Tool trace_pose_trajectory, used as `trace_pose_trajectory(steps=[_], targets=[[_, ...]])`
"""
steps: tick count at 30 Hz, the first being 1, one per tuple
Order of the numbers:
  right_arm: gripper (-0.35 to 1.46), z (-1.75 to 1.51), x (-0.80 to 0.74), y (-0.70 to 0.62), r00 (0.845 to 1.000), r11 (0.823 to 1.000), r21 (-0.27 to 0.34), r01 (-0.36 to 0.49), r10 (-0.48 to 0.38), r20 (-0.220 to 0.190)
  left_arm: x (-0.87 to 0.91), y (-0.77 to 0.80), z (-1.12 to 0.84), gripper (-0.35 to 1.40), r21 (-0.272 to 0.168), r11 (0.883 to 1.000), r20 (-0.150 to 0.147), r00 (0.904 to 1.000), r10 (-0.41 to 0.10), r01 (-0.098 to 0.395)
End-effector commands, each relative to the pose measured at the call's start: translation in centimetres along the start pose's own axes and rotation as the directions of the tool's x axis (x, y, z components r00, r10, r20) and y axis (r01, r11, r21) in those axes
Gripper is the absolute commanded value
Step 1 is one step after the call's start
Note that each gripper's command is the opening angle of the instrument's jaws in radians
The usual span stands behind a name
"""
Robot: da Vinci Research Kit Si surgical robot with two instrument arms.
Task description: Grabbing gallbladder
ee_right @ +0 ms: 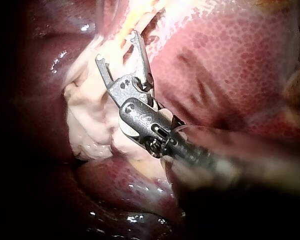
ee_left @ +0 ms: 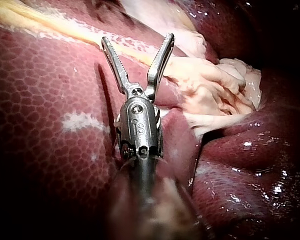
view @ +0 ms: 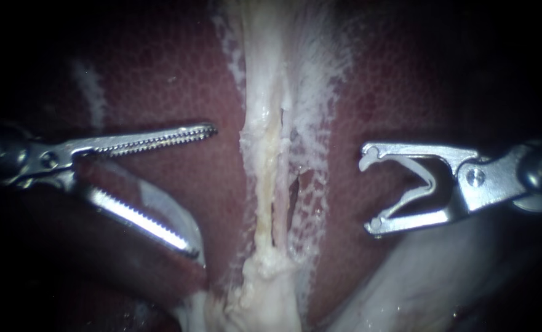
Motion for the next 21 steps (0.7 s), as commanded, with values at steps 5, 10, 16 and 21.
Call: trace_pose_trajectory(steps=[5,10,16,21], targets=[[0.60,0.00,0.00,0.00,1.000,1.000,0.000,0.000,0.000,0.000,-0.01,0.01,0.01,1.06,-0.002,1.000,0.000,0.9999,-0.012,0.012],[0.60,0.00,0.00,0.00,1.000,1.000,0.000,0.000,0.000,0.000,0.04,0.07,0.06,1.13,-0.017,0.998,-0.001,0.9978,-0.066,0.066],[0.60,0.01,-0.02,0.00,1.000,1.000,-0.001,0.001,-0.001,0.000,0.11,0.19,0.17,1.11,-0.030,0.994,0.002,0.9941,-0.109,0.109],[0.60,0.01,-0.02,-0.01,1.000,1.000,0.000,0.001,-0.001,0.000,0.11,0.23,0.33,1.10,-0.039,0.992,0.002,0.9927,-0.121,0.121]])
